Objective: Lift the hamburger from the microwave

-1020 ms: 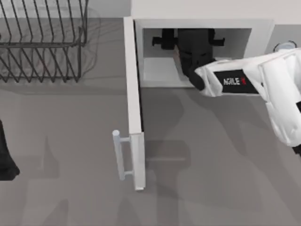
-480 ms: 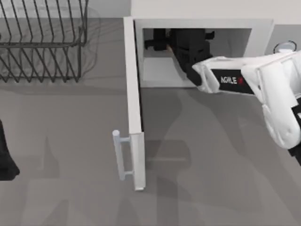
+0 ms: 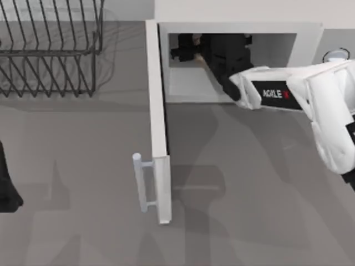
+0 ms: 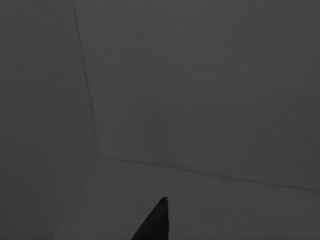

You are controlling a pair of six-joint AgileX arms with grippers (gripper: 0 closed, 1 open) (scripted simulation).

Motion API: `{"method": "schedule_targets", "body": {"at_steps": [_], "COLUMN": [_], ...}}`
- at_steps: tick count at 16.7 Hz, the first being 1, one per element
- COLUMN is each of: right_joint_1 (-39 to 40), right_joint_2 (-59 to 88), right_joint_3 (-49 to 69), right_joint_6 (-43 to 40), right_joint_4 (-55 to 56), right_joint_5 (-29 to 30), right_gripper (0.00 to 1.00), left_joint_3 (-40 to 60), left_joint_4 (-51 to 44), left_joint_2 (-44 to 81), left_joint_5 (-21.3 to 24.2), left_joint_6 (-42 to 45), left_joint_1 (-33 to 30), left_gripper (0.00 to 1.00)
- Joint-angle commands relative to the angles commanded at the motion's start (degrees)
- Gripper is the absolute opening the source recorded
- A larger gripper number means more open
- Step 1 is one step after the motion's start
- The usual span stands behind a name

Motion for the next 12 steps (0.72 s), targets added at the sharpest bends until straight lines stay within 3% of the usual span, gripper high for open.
{"method": "schedule_targets", "body": {"at_steps": [12], "right_joint_1": [4.68], "right_joint_2": [-60.22], "right_joint_3": [-59.52], "right_joint_6": [5.19], "right_joint_4": [-6.65], "right_joint_5": [10.21], "right_gripper": [0.00], "left_joint_3": [0.00], "left_joint_4": [0.00], "left_joint_2": [0.00], "left_joint_5": [0.00], "left_joint_6": [0.00], "left_joint_1": [0.00], "left_gripper": [1.00]}}
